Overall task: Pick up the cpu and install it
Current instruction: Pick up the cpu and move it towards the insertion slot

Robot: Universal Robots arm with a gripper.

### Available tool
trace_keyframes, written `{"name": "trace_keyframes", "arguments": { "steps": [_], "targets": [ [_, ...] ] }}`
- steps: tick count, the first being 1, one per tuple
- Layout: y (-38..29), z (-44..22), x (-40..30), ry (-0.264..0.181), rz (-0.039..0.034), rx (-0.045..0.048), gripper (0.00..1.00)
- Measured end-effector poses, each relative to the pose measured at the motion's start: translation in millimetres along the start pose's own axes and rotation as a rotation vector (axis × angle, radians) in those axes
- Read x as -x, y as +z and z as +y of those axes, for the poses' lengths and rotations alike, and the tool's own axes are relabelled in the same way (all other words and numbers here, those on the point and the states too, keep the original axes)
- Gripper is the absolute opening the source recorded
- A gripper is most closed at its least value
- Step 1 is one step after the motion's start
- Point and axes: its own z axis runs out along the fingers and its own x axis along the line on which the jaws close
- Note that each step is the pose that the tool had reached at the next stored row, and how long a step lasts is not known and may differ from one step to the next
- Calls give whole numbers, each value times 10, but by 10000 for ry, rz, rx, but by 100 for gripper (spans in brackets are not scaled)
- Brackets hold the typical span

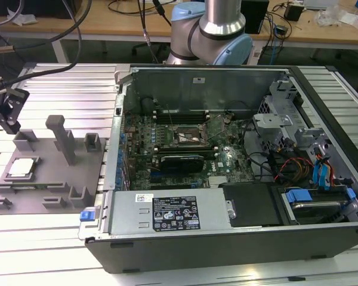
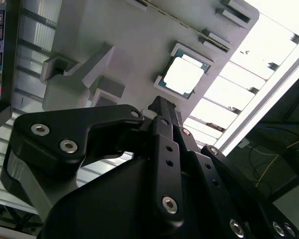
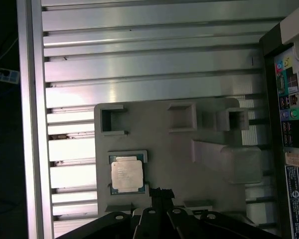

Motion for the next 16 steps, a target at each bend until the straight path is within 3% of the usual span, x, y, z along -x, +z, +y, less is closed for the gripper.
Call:
{"name": "trace_keyframes", "arguments": {
  "steps": [10,16],
  "targets": [
    [9,-5,-69,0,-3,2,11],
    [123,-18,-156,1,-1,-1,11]
  ]
}}
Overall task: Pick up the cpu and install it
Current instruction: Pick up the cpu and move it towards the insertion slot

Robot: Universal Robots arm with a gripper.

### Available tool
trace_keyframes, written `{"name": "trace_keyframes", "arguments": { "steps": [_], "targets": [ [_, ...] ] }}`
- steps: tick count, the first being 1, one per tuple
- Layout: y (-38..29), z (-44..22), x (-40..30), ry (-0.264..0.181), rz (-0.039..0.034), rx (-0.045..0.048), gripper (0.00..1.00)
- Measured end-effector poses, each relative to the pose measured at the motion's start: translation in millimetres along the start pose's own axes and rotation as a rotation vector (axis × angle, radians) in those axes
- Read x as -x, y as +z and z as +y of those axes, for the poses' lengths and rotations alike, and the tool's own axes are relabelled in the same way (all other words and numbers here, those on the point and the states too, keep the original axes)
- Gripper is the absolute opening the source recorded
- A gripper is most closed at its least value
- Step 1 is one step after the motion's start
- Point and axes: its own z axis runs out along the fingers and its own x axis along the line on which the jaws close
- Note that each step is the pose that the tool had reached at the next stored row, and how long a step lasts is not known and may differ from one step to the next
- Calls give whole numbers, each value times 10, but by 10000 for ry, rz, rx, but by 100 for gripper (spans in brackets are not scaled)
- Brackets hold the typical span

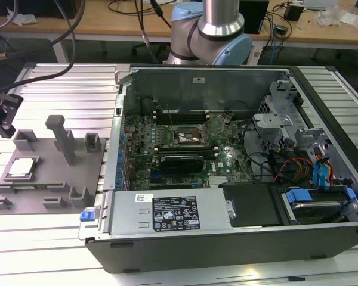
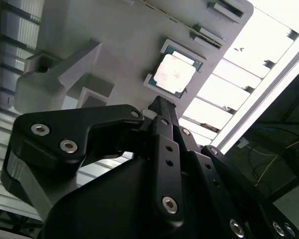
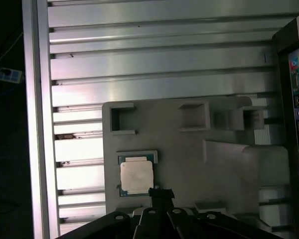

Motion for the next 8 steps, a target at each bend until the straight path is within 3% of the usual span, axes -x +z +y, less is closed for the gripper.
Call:
{"name": "trace_keyframes", "arguments": {
  "steps": [8],
  "targets": [
    [114,-27,-49,0,1,0,11]
  ]
}}
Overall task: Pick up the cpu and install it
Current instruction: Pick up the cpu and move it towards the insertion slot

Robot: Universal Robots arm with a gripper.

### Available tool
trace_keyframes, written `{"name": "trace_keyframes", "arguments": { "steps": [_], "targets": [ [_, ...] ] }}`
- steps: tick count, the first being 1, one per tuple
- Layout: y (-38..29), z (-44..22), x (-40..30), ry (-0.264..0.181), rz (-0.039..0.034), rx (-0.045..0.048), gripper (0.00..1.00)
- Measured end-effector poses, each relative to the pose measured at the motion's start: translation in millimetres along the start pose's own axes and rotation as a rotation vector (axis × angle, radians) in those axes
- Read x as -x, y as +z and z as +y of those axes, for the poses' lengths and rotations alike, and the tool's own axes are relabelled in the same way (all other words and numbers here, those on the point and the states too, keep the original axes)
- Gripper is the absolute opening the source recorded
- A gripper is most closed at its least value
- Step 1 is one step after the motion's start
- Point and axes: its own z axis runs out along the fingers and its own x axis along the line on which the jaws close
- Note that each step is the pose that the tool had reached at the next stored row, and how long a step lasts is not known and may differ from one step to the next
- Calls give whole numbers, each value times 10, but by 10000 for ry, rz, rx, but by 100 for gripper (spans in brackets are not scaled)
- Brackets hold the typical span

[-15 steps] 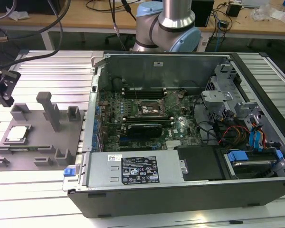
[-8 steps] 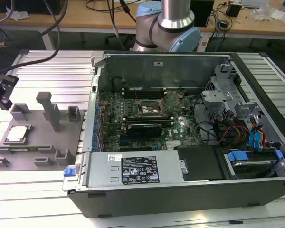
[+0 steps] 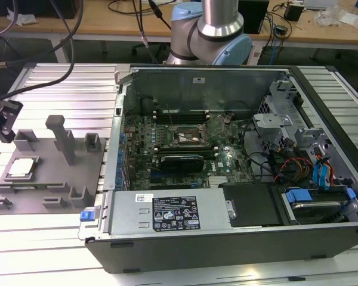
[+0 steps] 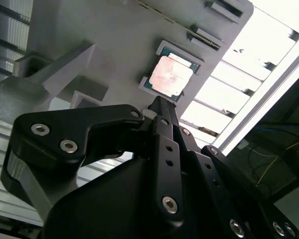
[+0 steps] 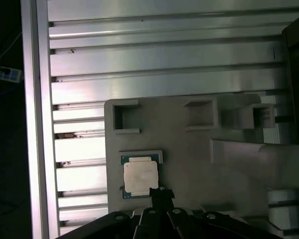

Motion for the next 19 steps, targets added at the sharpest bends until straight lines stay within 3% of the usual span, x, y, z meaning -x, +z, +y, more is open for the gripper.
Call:
{"name": "trace_keyframes", "arguments": {
  "steps": [6,19],
  "targets": [
    [67,-22,-20,-1,-1,0,11],
    [339,-59,-115,-3,-1,1,11]
  ]
}}
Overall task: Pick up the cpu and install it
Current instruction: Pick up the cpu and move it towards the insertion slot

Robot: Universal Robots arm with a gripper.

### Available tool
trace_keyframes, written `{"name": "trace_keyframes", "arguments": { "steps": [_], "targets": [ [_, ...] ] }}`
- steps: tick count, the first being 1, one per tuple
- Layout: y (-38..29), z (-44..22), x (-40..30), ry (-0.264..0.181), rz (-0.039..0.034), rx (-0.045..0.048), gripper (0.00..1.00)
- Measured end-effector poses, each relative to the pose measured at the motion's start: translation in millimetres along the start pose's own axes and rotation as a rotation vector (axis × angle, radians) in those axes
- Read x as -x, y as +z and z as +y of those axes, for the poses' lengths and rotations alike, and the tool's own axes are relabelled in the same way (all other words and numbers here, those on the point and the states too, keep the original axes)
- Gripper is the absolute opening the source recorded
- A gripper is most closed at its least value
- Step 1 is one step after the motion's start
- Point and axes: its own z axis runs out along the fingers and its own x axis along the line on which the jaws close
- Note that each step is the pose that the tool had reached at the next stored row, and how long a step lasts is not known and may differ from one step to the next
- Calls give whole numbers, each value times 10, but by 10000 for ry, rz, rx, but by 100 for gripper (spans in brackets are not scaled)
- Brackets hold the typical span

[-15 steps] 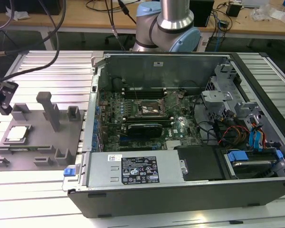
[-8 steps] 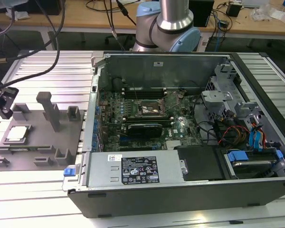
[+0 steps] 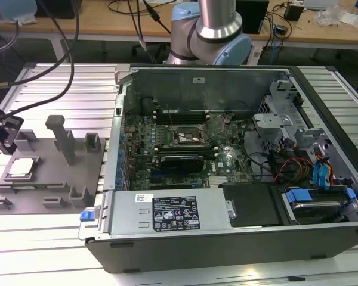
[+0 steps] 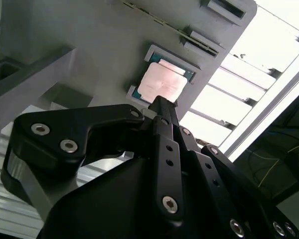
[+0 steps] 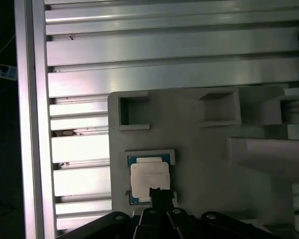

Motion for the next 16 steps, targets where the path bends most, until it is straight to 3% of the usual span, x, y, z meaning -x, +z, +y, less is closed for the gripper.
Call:
{"name": "trace_keyframes", "arguments": {
  "steps": [16],
  "targets": [
    [376,-23,-72,2,0,0,11]
  ]
}}
